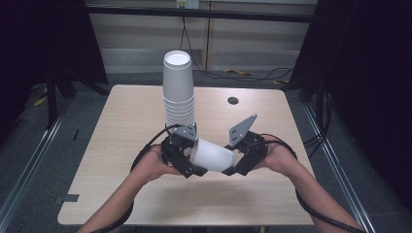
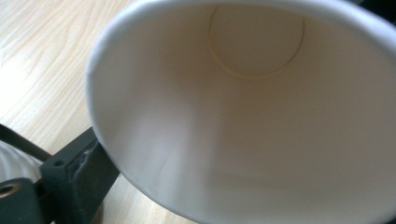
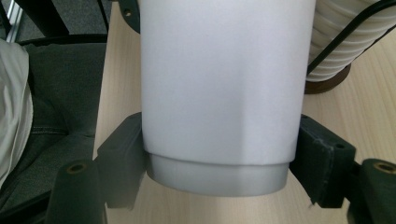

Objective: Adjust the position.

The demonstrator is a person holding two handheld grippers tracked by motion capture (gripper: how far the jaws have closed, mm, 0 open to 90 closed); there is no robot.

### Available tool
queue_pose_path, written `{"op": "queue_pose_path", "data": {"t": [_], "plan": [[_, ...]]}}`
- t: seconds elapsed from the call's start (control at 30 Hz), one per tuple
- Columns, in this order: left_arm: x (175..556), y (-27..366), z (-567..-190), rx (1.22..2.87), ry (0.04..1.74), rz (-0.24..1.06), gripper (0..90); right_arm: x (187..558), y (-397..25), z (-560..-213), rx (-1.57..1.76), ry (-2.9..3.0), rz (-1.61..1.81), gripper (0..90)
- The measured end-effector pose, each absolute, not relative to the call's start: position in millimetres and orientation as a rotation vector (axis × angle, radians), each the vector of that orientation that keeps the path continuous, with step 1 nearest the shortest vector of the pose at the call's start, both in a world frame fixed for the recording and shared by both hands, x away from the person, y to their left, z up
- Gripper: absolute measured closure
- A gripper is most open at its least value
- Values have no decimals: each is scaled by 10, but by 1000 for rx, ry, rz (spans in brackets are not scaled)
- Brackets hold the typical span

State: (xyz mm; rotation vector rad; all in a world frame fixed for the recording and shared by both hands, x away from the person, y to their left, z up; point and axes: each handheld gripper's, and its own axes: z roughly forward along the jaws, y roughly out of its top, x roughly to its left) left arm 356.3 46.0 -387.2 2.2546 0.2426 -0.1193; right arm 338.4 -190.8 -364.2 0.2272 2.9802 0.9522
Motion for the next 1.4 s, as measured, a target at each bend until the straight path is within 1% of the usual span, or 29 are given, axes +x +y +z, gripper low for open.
{"op": "queue_pose_path", "data": {"t": [0.1,0.77,0.97,1.4], "plan": [[3576,480,-3874,2246,252,-145,57,3385,-1909,-3643,225,2979,958,270],[3570,487,-3819,2244,255,-128,67,3391,-1914,-3660,218,2960,990,269],[3567,478,-3795,2255,245,-98,65,3390,-1903,-3667,217,2953,969,268],[3583,481,-3791,2258,258,-114,64,3406,-1880,-3697,216,2957,958,268]]}}
